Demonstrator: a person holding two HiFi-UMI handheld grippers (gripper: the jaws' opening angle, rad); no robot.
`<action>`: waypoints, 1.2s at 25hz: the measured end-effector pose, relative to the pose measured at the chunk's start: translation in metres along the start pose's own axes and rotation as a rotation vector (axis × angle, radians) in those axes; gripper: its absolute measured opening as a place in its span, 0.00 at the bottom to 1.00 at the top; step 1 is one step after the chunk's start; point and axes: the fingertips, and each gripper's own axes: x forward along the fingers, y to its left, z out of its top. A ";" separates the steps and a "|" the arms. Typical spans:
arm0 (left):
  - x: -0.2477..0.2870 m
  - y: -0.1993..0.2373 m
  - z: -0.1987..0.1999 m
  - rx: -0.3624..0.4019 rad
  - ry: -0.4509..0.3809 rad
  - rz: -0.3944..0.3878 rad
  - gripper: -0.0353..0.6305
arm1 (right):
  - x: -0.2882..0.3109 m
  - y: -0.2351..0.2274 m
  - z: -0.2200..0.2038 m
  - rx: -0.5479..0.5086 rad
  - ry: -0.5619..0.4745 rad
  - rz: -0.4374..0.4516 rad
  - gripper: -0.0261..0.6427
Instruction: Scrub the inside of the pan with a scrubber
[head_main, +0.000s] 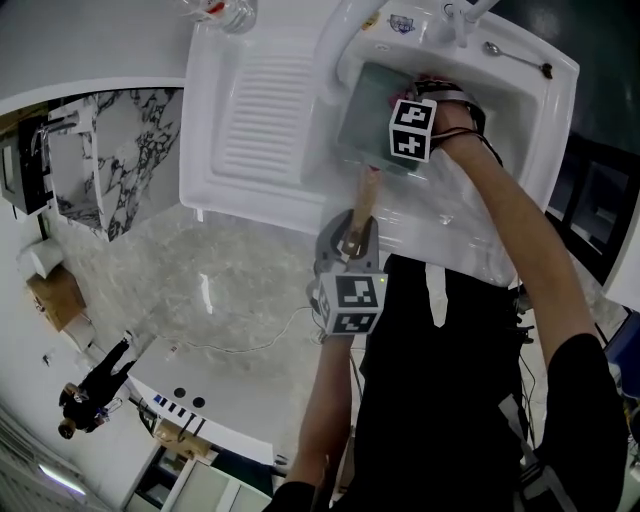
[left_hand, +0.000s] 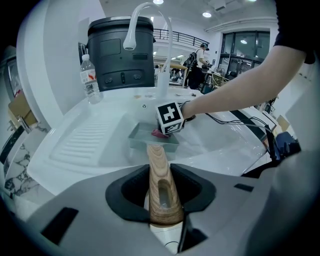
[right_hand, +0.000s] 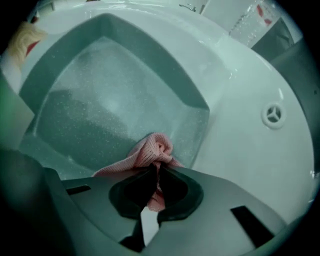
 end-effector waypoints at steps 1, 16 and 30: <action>0.000 0.000 0.000 -0.001 0.001 -0.002 0.26 | -0.001 -0.004 0.005 -0.007 -0.017 -0.049 0.09; 0.003 0.002 -0.005 0.000 0.023 -0.007 0.26 | -0.069 0.032 0.107 0.126 -0.585 0.179 0.08; 0.000 -0.002 -0.003 0.003 0.038 -0.023 0.26 | -0.081 0.091 0.042 0.048 -0.364 0.430 0.08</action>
